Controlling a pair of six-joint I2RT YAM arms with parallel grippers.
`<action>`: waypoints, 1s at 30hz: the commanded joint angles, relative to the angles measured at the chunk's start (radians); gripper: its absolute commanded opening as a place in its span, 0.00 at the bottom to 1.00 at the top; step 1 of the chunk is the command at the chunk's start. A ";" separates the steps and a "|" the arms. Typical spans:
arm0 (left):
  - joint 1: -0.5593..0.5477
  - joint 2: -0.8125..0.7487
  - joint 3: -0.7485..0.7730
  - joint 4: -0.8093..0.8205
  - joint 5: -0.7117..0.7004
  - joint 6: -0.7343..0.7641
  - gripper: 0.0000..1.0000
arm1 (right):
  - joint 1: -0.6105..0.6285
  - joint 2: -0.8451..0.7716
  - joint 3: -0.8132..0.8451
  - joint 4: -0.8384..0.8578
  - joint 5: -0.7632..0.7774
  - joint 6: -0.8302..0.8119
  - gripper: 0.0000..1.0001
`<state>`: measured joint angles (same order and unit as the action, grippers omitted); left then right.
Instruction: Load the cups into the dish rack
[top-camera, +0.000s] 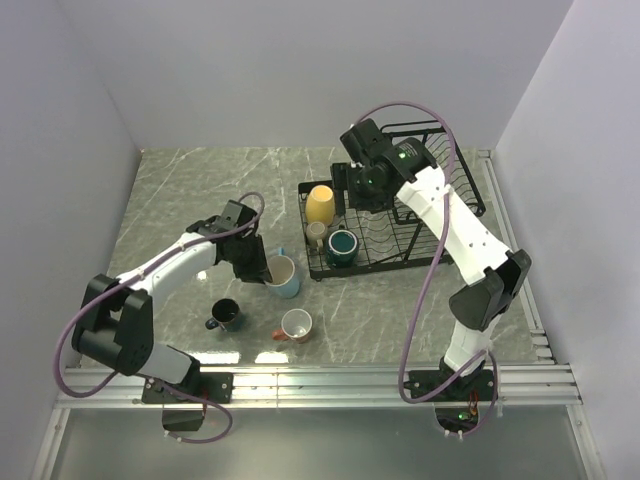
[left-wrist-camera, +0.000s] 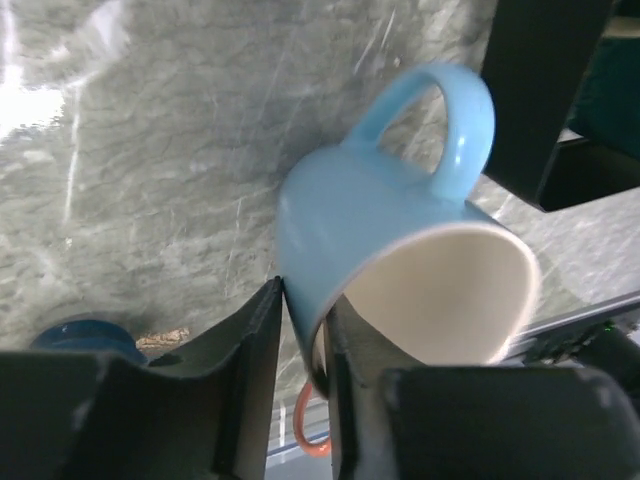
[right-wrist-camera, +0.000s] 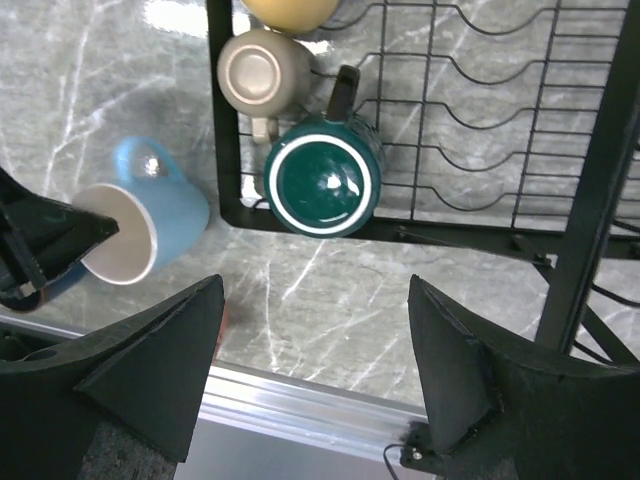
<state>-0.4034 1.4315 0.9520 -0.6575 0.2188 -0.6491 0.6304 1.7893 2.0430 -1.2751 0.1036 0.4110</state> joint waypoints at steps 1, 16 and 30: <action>-0.025 0.030 -0.001 0.029 -0.038 -0.009 0.25 | 0.003 -0.071 -0.021 0.011 0.034 0.003 0.81; 0.064 -0.098 0.183 -0.054 0.085 -0.010 0.00 | 0.005 -0.238 -0.075 0.173 -0.209 0.032 0.83; 0.258 -0.506 0.007 0.747 0.639 -0.494 0.00 | 0.005 -0.445 -0.489 0.943 -0.775 0.480 0.96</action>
<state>-0.1532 1.0035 0.9958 -0.2695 0.6930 -0.9531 0.6304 1.3705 1.6032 -0.6140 -0.5331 0.7391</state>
